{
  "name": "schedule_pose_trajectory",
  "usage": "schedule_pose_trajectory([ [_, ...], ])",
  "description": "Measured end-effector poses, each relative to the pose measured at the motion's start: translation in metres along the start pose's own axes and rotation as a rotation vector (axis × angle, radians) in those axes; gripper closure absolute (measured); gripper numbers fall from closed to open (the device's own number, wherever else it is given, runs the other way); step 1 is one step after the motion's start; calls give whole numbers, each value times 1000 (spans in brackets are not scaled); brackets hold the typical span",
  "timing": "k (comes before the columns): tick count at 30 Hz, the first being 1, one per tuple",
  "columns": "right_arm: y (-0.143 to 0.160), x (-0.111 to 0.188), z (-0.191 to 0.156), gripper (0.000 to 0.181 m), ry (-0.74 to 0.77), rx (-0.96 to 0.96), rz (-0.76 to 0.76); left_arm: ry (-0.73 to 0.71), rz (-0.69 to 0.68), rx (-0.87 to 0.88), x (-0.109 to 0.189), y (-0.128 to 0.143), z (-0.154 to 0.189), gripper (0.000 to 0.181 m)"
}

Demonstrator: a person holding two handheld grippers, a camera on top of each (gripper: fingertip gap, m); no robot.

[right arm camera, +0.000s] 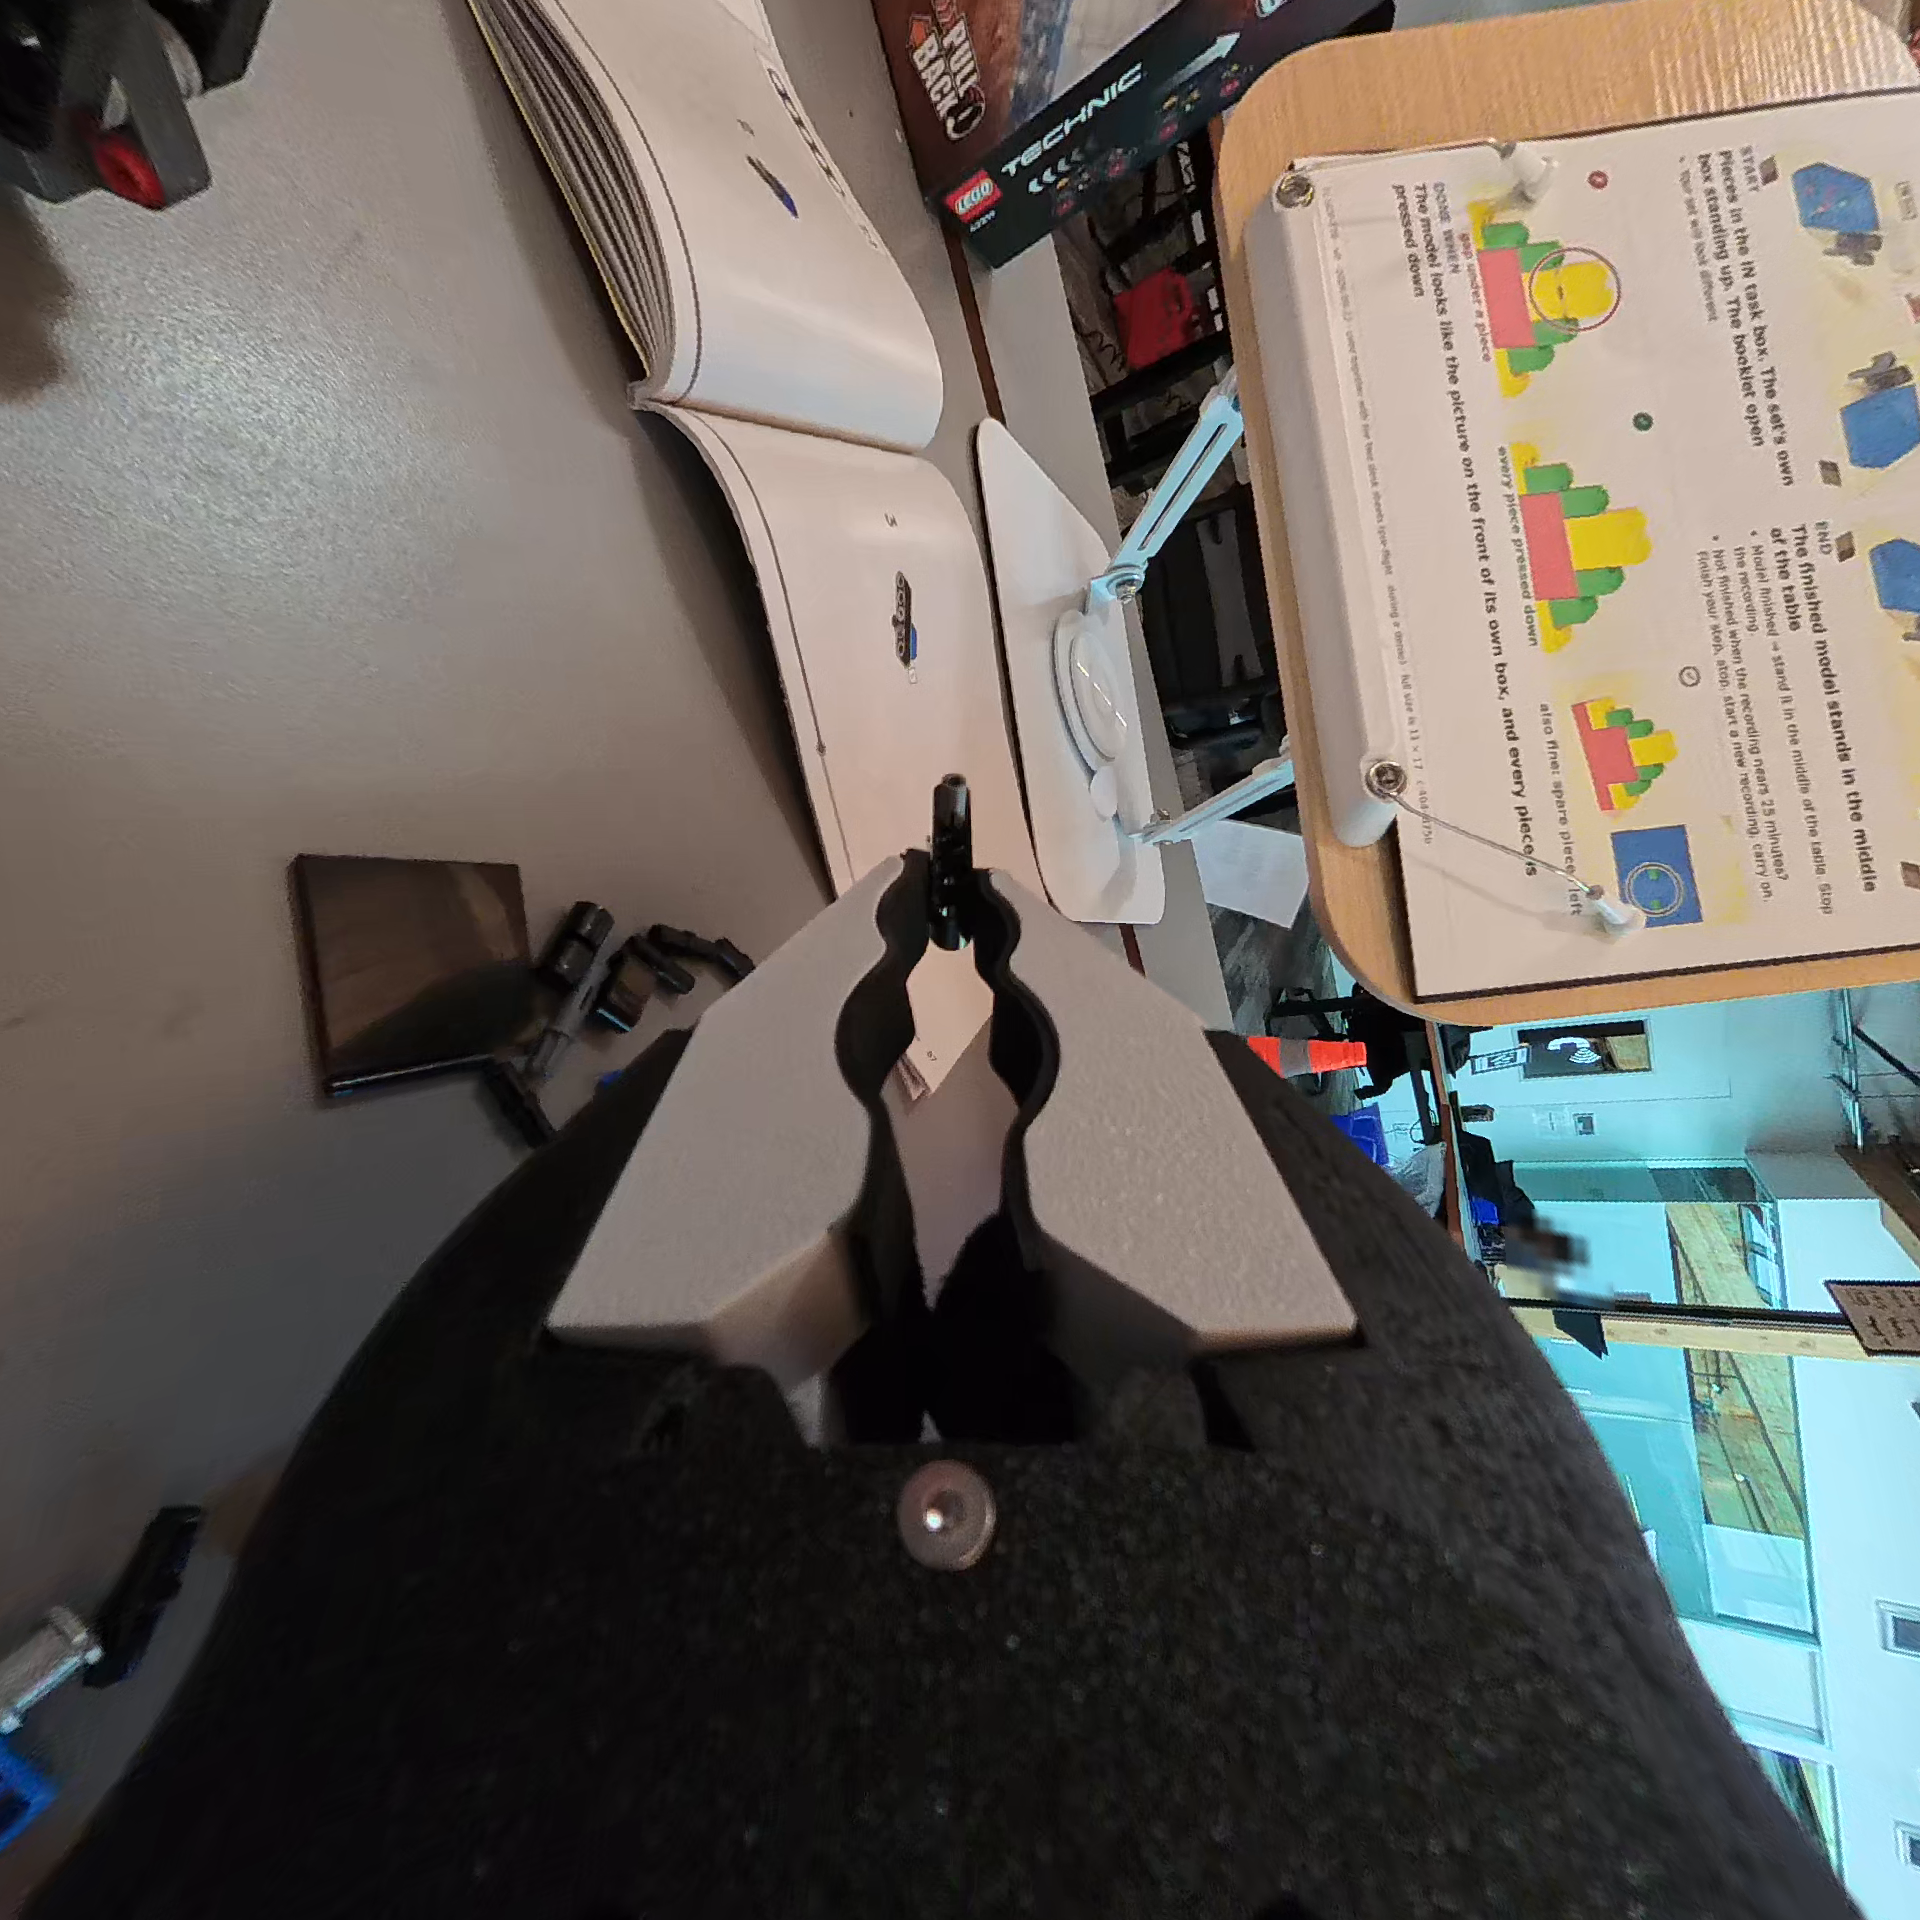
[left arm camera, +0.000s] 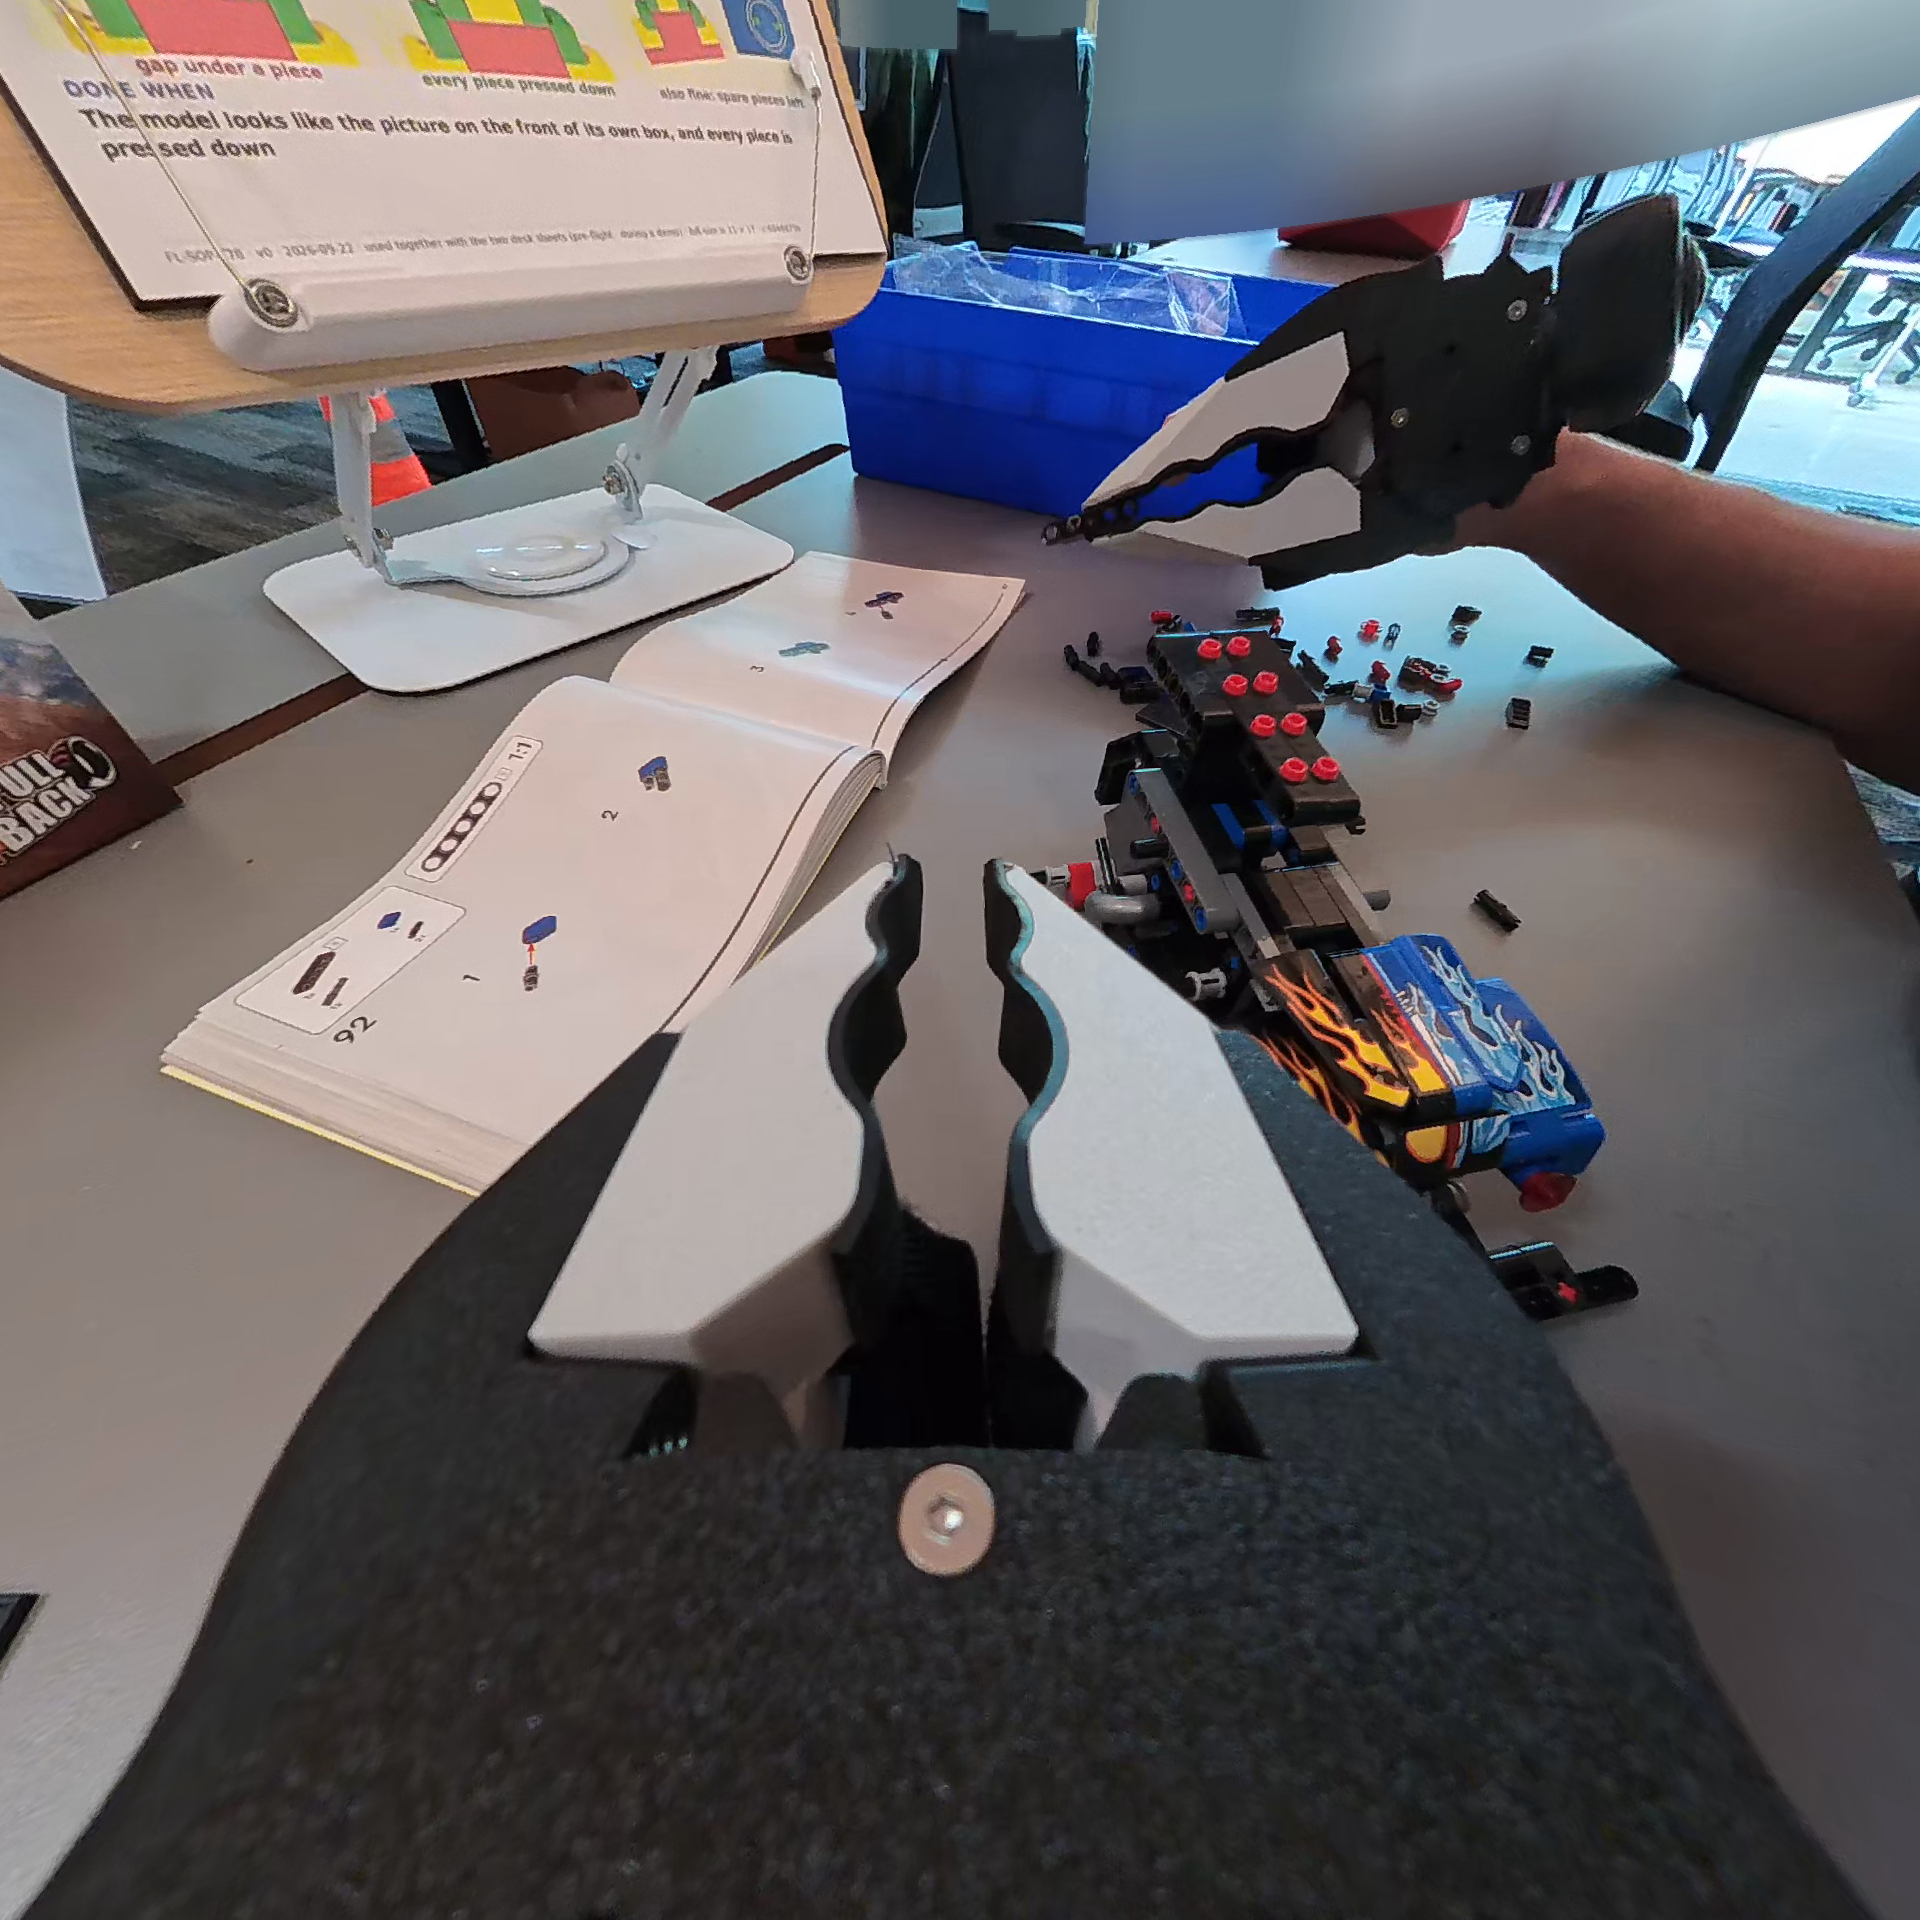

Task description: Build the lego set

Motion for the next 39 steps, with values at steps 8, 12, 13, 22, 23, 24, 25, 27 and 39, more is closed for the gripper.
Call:
schedule_pose_trajectory([
  [8, 1, -1, -1, 175, -15, -12, 16, 5, -17, 9, -2, 3, -2, 171],
  [12, 0, -1, -1, 175, -20, -15, 19, 3, -31, 5, -3, 6, -2, 171],
  [13, 1, -1, -2, 174, -20, -14, 18, 3, -32, 4, -3, 6, -2, 171],
  [22, -1, 0, -2, 174, -22, -15, 33, -5, -31, -5, -2, 5, -3, 171],
  [23, -1, 1, -2, 174, -22, -15, 35, -3, -31, -3, -2, 6, -3, 171],
  [24, -2, 1, -2, 174, -21, -12, 36, -2, -33, -2, -2, 6, -3, 171],
  [25, -2, 1, -2, 174, -21, -8, 39, -3, -34, -2, -2, 6, -3, 171],
  [27, -3, 2, -2, 174, -25, -11, 45, -4, -33, -5, -2, 6, -3, 171],
  [39, -4, 3, -3, 174, -33, -12, 53, 1, -49, -12, -4, 8, -1, 171],
])
Point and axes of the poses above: each gripper's, where its closed fingertips meet, x back along the fingers, y out of its underside, z = x × y across the jaws, the point moved 10 cm from there along x, back along the fingers, and after that the axes turned 1 degree about -y, right-handed, at the moved point
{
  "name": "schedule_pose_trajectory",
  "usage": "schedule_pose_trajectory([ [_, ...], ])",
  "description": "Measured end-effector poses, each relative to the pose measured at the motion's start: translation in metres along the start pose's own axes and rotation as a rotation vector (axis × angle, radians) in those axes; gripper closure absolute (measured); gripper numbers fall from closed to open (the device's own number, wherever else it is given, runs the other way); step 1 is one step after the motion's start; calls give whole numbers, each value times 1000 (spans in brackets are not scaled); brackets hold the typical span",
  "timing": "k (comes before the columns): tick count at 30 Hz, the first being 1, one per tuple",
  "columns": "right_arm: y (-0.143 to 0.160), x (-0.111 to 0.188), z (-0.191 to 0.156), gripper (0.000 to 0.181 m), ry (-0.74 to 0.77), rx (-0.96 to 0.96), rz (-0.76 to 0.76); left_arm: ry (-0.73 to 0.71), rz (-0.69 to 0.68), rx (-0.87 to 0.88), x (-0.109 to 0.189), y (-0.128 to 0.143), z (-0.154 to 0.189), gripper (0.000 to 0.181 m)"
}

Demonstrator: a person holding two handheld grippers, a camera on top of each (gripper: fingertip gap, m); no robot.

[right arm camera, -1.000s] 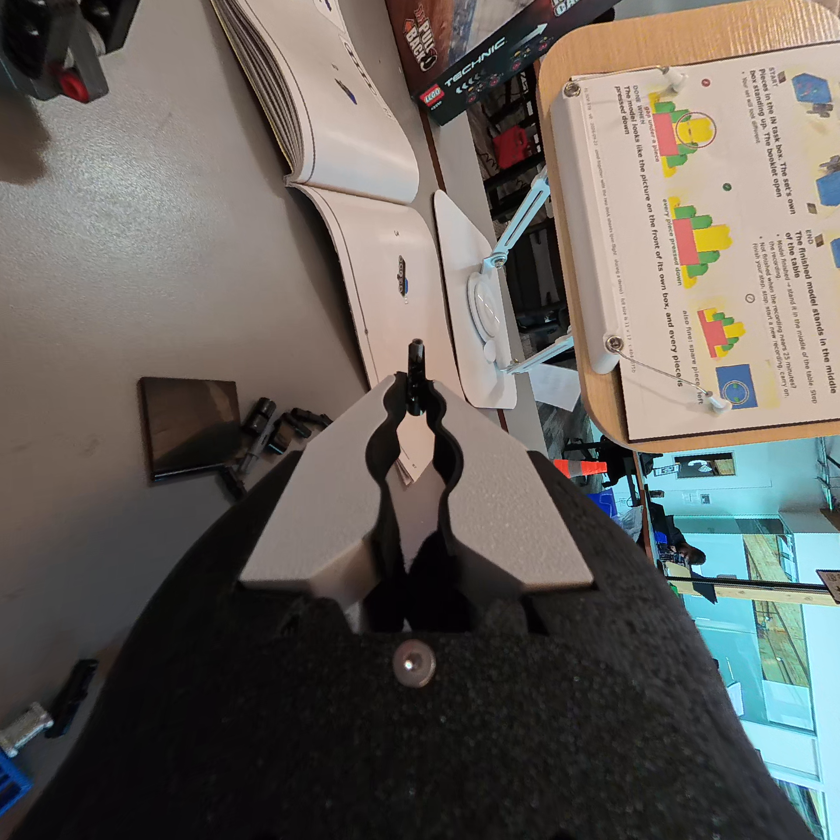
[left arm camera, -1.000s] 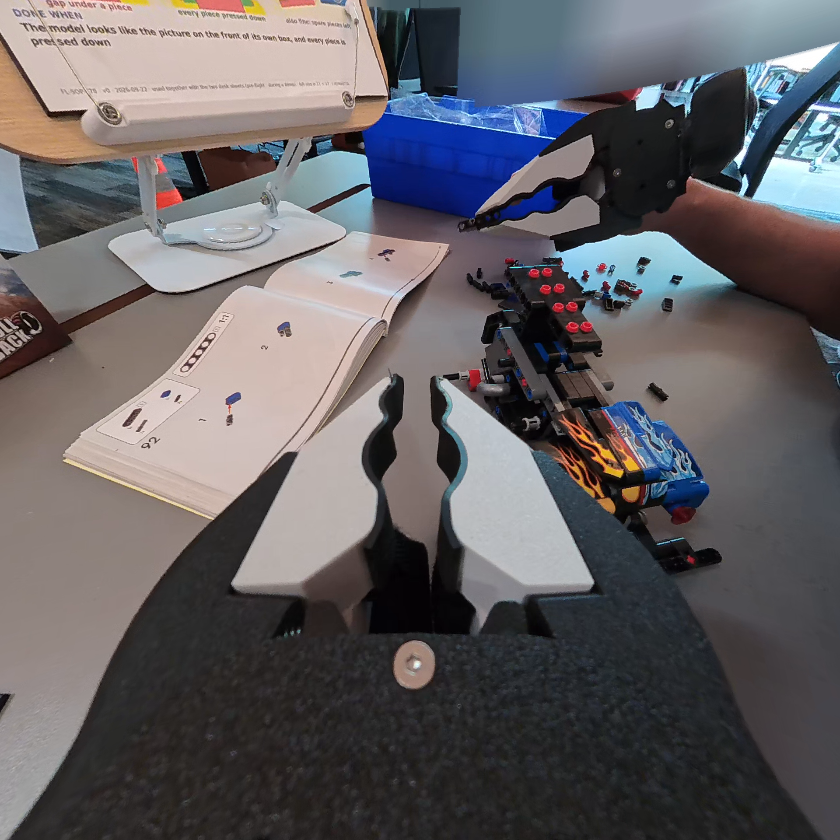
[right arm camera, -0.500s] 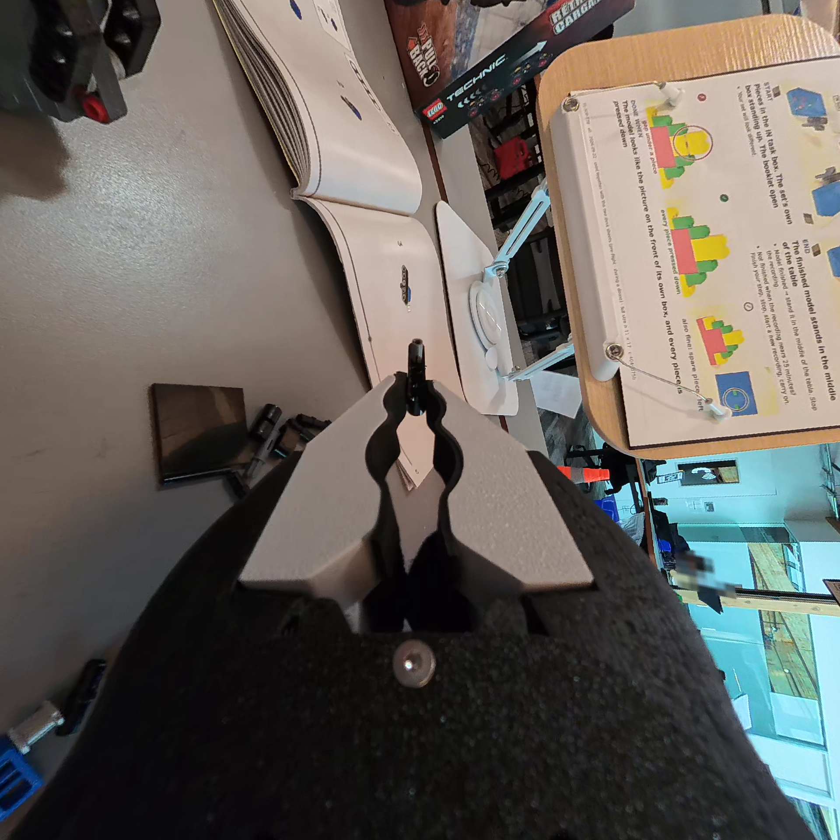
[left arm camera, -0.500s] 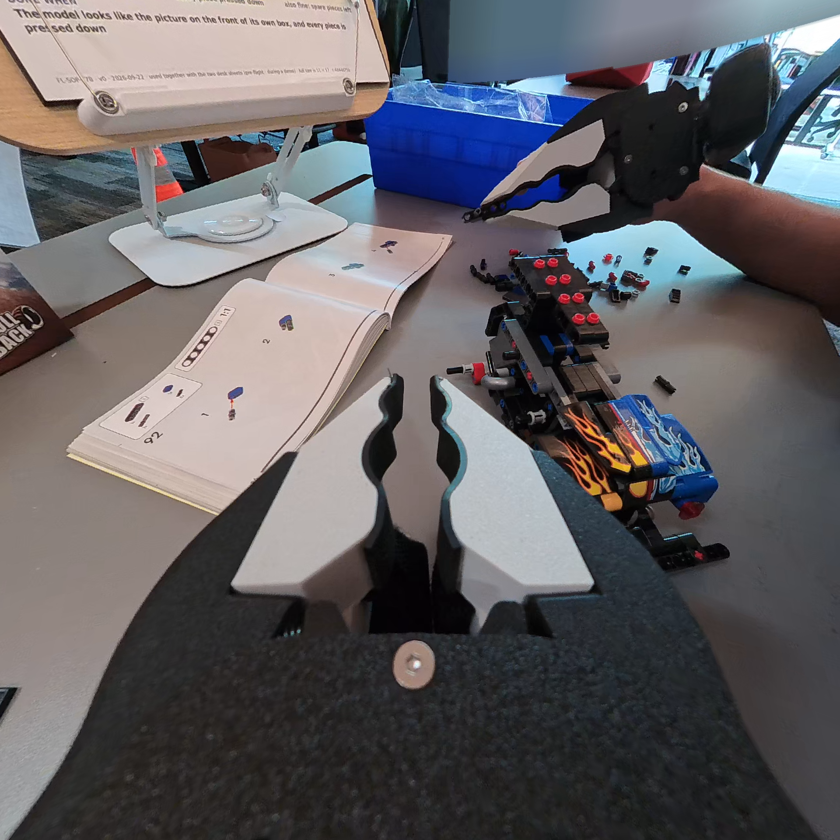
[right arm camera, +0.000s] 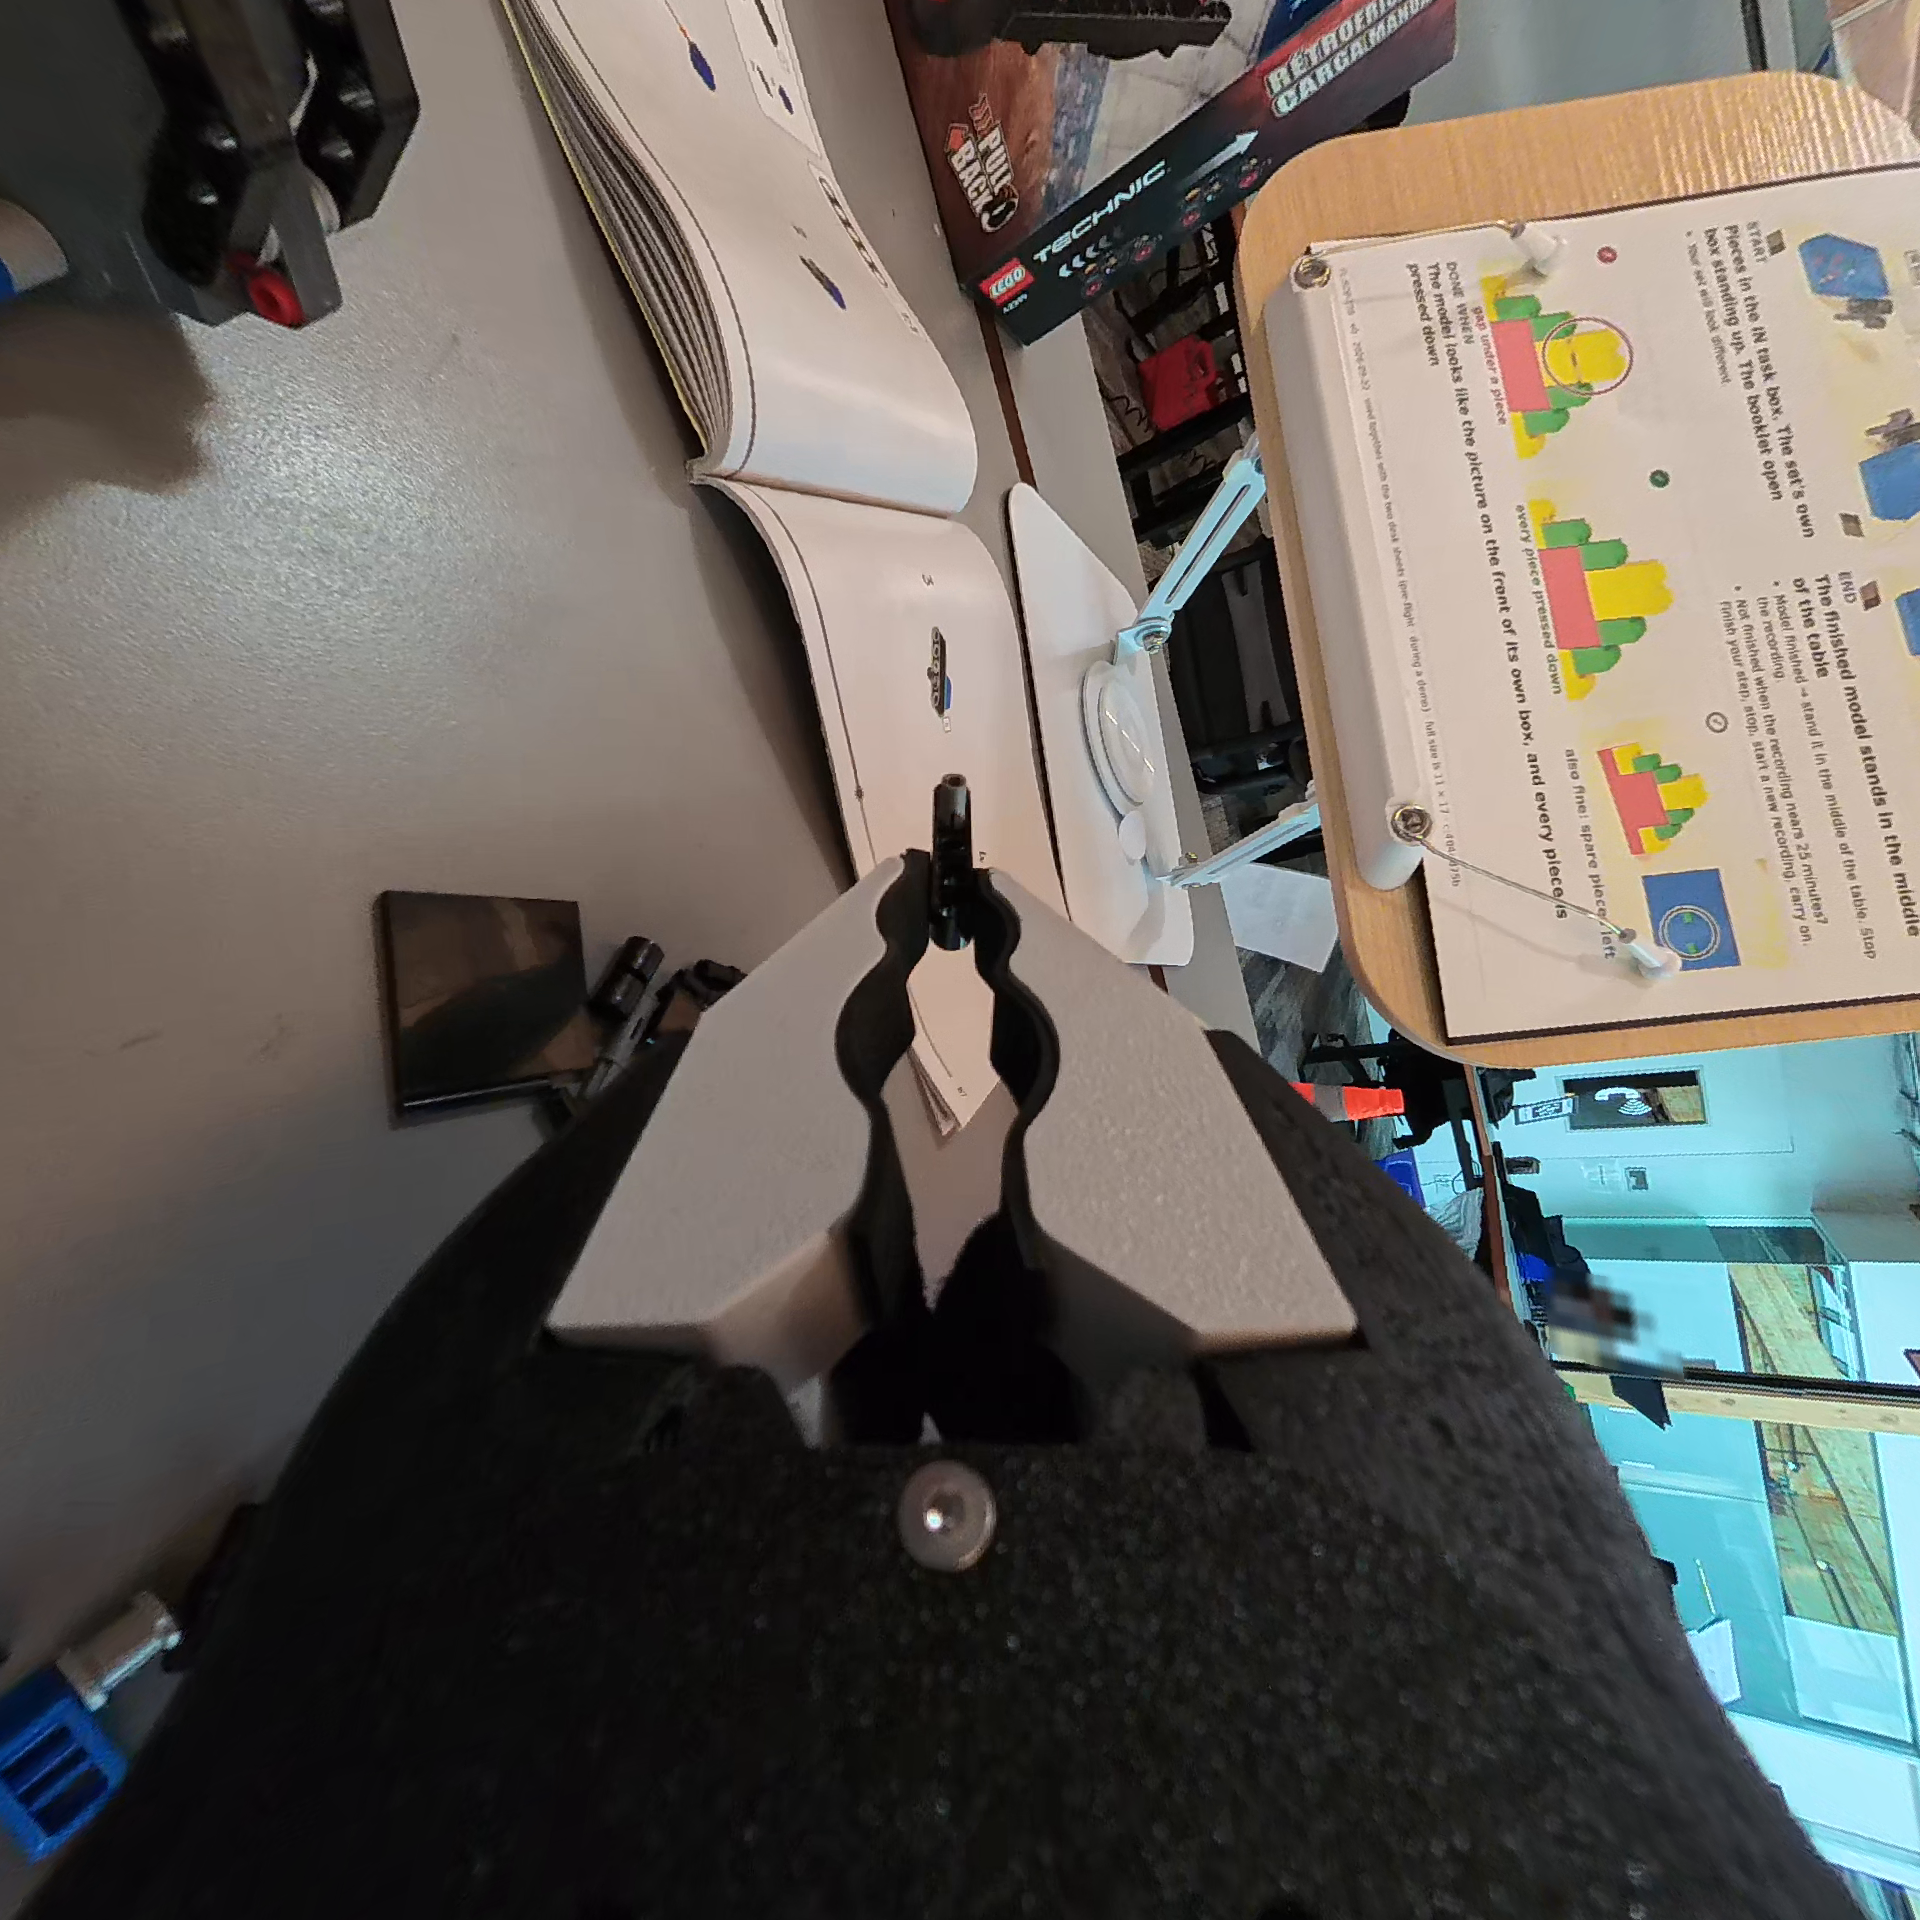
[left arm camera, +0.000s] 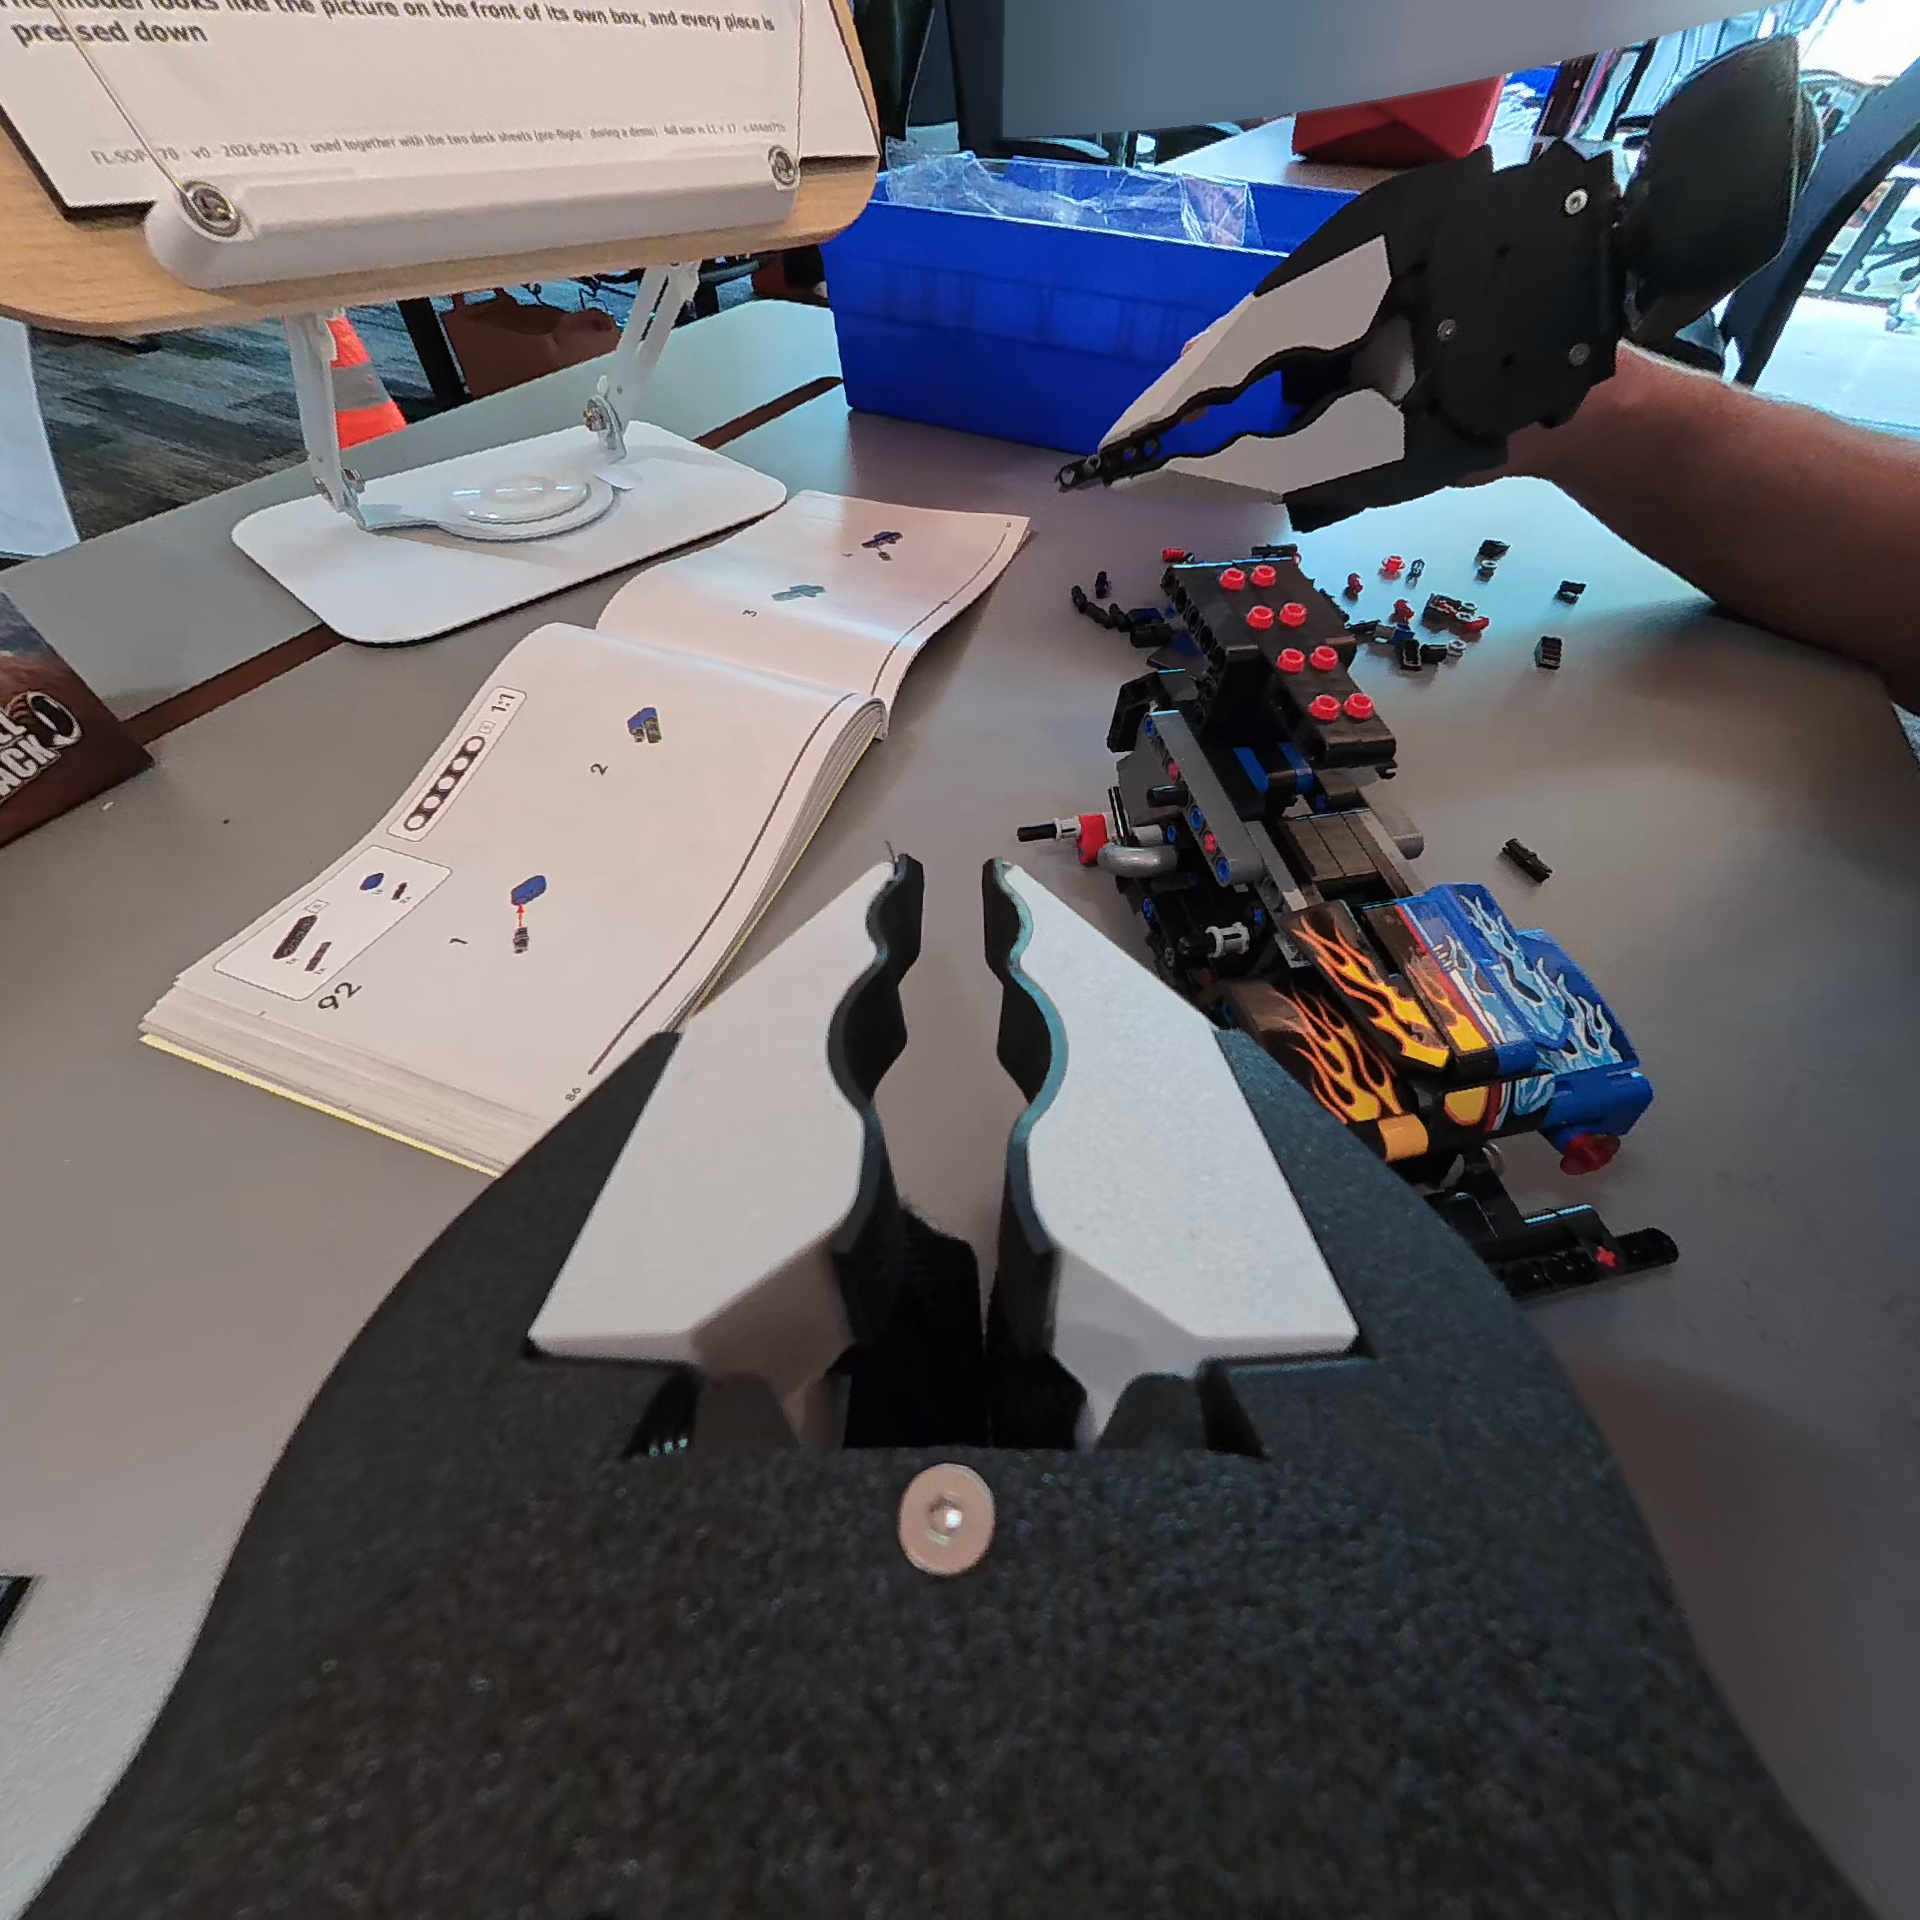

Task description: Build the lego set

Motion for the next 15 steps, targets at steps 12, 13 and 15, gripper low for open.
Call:
schedule_pose_trajectory([
  [12, -4, 3, 2, 174, -35, -69, 57, -18, -3, -17, 0, -1, -2, 171],
  [13, -8, 6, 4, 174, -60, -115, 96, -37, -2, -46, 1, -3, -2, 171],
  [15, -17, 12, 8, 174, -120, -229, 216, -101, 15, -158, 3, -15, -4, 171],
])
Point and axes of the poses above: each gripper's, where its closed fingertips meet, x back along the fingers, y out of its underside, z = x × y across the jaws, the point moved 10 cm from there along x, back along the fingers, and after that the axes turned 1 degree about -y, right-handed, at the moved point
